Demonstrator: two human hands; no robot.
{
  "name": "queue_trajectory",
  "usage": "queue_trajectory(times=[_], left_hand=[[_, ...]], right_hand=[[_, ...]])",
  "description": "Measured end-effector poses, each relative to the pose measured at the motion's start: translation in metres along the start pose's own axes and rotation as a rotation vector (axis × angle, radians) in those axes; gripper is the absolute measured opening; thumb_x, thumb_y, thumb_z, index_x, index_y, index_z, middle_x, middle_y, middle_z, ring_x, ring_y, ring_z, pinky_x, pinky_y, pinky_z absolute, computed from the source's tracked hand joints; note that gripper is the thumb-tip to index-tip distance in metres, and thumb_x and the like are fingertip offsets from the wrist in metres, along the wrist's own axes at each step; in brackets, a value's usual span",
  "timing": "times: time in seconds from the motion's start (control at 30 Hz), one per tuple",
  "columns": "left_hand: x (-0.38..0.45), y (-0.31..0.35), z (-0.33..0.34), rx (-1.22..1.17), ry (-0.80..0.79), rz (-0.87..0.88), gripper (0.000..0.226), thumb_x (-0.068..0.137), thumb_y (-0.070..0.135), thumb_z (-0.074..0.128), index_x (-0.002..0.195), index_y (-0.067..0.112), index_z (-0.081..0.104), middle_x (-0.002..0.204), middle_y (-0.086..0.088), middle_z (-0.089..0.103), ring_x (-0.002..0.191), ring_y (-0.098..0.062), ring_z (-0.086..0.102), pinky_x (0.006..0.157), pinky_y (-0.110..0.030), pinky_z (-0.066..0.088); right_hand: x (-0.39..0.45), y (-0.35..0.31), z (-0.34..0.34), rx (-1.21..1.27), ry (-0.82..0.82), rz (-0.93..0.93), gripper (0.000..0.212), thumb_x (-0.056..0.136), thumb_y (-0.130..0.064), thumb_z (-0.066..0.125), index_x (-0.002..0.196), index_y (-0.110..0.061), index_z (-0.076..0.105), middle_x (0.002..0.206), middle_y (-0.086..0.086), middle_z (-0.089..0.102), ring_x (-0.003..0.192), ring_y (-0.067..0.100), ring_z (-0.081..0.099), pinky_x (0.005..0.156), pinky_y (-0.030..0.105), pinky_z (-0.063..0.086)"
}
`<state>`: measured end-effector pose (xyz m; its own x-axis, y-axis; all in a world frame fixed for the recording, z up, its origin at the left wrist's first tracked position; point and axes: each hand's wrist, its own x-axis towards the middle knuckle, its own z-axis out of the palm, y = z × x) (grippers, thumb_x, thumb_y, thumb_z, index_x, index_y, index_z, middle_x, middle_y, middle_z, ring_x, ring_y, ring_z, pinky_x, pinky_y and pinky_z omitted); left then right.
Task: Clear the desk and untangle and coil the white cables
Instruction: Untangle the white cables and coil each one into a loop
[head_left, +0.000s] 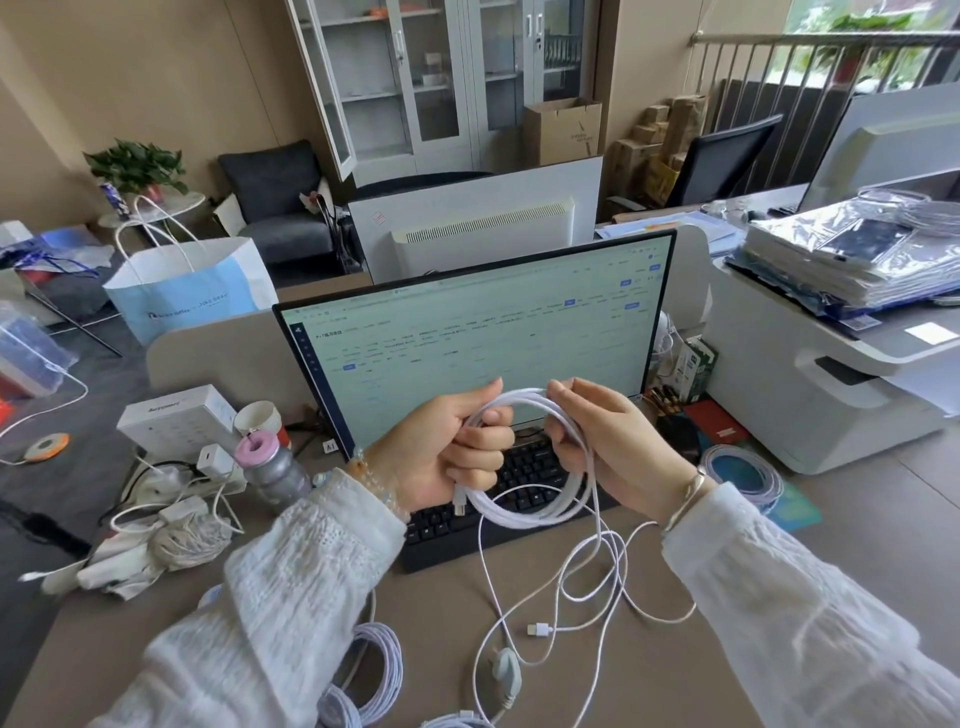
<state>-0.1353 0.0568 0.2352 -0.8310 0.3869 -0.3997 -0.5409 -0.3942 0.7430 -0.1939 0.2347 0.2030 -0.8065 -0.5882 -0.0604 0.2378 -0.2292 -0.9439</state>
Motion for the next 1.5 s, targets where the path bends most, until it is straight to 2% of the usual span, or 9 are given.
queue_trajectory(times=[0.1, 0.23, 0.33, 0.47, 0.63, 0.73, 0.93, 1.27, 1.5], left_hand=[[-0.007, 0.016, -0.006, 0.06, 0.075, 0.085, 0.038, 0.093, 0.04, 0.045, 0.062, 0.019, 0.04, 0.045, 0.012, 0.024, 0.033, -0.002, 0.016, 0.033, -0.016, 0.013], [-0.02, 0.045, -0.018, 0.089, 0.147, 0.233, 0.042, 0.097, 0.039, 0.042, 0.059, 0.02, 0.043, 0.044, 0.012, 0.024, 0.031, -0.001, 0.022, 0.034, -0.017, 0.012], [-0.029, 0.064, -0.025, 0.052, 0.232, 0.369, 0.043, 0.099, 0.04, 0.04, 0.061, 0.02, 0.041, 0.043, 0.01, 0.023, 0.031, -0.002, 0.021, 0.034, -0.017, 0.012], [-0.035, 0.077, -0.034, -0.015, 0.362, 0.561, 0.044, 0.101, 0.042, 0.039, 0.063, 0.021, 0.037, 0.043, 0.01, 0.02, 0.031, -0.003, 0.017, 0.033, -0.017, 0.013], [-0.03, 0.068, -0.044, 0.131, 0.517, 0.668, 0.042, 0.103, 0.041, 0.036, 0.067, 0.02, 0.035, 0.047, 0.009, 0.021, 0.036, -0.006, 0.016, 0.037, -0.019, 0.016], [-0.022, 0.059, -0.047, 0.253, 0.58, 0.694, 0.042, 0.104, 0.04, 0.036, 0.067, 0.019, 0.035, 0.047, 0.007, 0.023, 0.037, -0.008, 0.018, 0.038, -0.02, 0.02], [-0.009, 0.044, -0.05, 0.552, 0.608, 0.645, 0.045, 0.104, 0.039, 0.036, 0.064, 0.018, 0.036, 0.049, 0.006, 0.029, 0.04, -0.013, 0.026, 0.043, -0.024, 0.031], [-0.007, 0.026, -0.03, 0.831, 0.456, 0.342, 0.045, 0.104, 0.037, 0.038, 0.067, 0.012, 0.043, 0.053, -0.007, 0.058, 0.046, -0.024, 0.059, 0.054, -0.031, 0.049], [-0.005, 0.008, -0.008, 0.61, 0.248, 0.142, 0.047, 0.104, 0.039, 0.029, 0.063, 0.016, 0.035, 0.043, 0.002, 0.023, 0.032, -0.009, 0.017, 0.035, -0.017, 0.016]], right_hand=[[-0.001, 0.007, -0.007, -0.033, -0.05, 0.045, 0.031, 0.099, -0.027, 0.046, 0.103, 0.0, 0.059, 0.081, 0.014, 0.068, 0.064, 0.026, 0.064, 0.063, 0.034, 0.056], [-0.003, 0.035, -0.012, -0.254, -0.062, 0.106, 0.04, 0.095, -0.034, 0.05, 0.11, 0.002, 0.06, 0.096, 0.018, 0.071, 0.086, 0.032, 0.068, 0.088, 0.042, 0.055], [-0.005, 0.065, -0.017, -0.361, 0.014, 0.119, 0.021, 0.096, -0.017, 0.056, 0.103, 0.003, 0.057, 0.093, 0.02, 0.071, 0.083, 0.029, 0.068, 0.087, 0.041, 0.056], [-0.012, 0.1, -0.017, -0.325, 0.173, 0.174, 0.007, 0.091, 0.003, 0.057, 0.093, 0.002, 0.05, 0.081, 0.02, 0.07, 0.068, 0.023, 0.067, 0.064, 0.028, 0.057], [-0.018, 0.106, -0.003, -0.731, 0.254, 0.035, 0.014, 0.088, -0.009, 0.064, 0.077, -0.015, 0.061, 0.062, -0.002, 0.068, 0.051, 0.007, 0.056, 0.058, 0.02, 0.047], [-0.025, 0.083, 0.017, -1.023, 0.211, -0.133, 0.009, 0.09, -0.016, 0.061, 0.082, -0.018, 0.064, 0.069, -0.008, 0.063, 0.063, 0.01, 0.055, 0.062, 0.018, 0.042], [-0.035, 0.033, 0.054, -1.293, 0.026, -0.302, 0.02, 0.098, -0.025, 0.042, 0.098, -0.018, 0.061, 0.097, -0.003, 0.066, 0.088, 0.022, 0.059, 0.074, 0.035, 0.046], [-0.012, -0.018, 0.057, -1.241, 0.077, -0.46, 0.022, 0.099, -0.027, 0.045, 0.097, -0.016, 0.063, 0.086, 0.0, 0.067, 0.077, 0.028, 0.06, 0.07, 0.041, 0.049], [-0.002, -0.022, 0.042, -1.193, 0.111, -0.548, 0.017, 0.097, -0.028, 0.052, 0.093, -0.017, 0.065, 0.066, -0.006, 0.06, 0.064, 0.023, 0.056, 0.063, 0.04, 0.05]])
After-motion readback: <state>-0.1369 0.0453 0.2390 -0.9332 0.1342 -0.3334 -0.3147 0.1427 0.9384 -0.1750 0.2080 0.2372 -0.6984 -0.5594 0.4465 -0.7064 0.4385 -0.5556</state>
